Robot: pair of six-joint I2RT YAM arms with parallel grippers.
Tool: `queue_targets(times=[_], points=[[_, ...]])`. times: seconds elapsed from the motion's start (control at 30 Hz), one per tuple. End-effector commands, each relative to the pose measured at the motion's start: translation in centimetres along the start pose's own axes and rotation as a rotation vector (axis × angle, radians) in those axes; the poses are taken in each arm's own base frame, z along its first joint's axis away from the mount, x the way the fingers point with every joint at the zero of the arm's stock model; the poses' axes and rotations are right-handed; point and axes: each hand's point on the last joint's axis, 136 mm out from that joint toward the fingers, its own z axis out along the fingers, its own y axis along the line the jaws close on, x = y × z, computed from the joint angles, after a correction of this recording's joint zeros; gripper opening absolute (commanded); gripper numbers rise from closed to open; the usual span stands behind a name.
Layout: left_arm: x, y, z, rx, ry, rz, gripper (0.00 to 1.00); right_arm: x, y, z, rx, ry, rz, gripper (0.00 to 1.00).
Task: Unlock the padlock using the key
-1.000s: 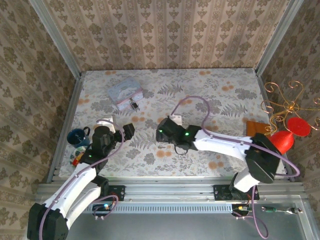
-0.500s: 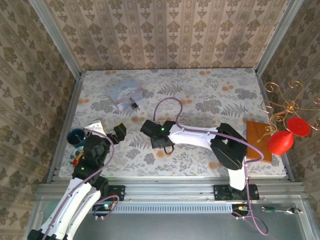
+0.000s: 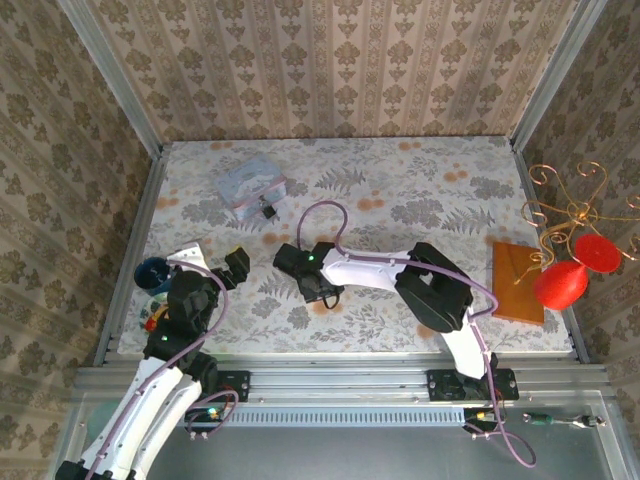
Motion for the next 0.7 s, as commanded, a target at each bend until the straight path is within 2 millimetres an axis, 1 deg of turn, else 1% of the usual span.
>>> queue_targets(times=[0.0, 0.13, 0.23, 0.33, 0.47, 0.6, 0.67], points=[[0.4, 0.9, 0.1, -0.041, 0.008, -0.007, 1.0, 1.0, 0.3, 0.4, 0.011, 0.05, -0.034, 0.42], [0.5, 1.3, 0.1, -0.063, 0.009, -0.01, 1.0, 1.2, 0.9, 0.6, 0.002, 0.059, -0.051, 0.35], [0.6, 1.6, 0.2, -0.075, 0.01, -0.012, 1.0, 1.2, 0.9, 0.4, 0.023, 0.055, -0.068, 0.29], [0.6, 1.6, 0.2, -0.076, 0.009, -0.013, 1.0, 1.3, 0.8, 0.2, 0.029, 0.05, -0.073, 0.27], [0.6, 1.7, 0.2, -0.08, 0.011, -0.012, 1.0, 1.4, 0.4, -0.5, 0.039, 0.039, -0.072, 0.3], [0.7, 1.7, 0.3, -0.081, 0.012, -0.013, 1.0, 1.6, 0.1, -1.3, 0.033, 0.031, -0.081, 0.38], [0.7, 1.7, 0.3, -0.079, 0.013, -0.014, 1.0, 1.9, 0.0, -1.2, 0.047, 0.039, -0.102, 0.41]])
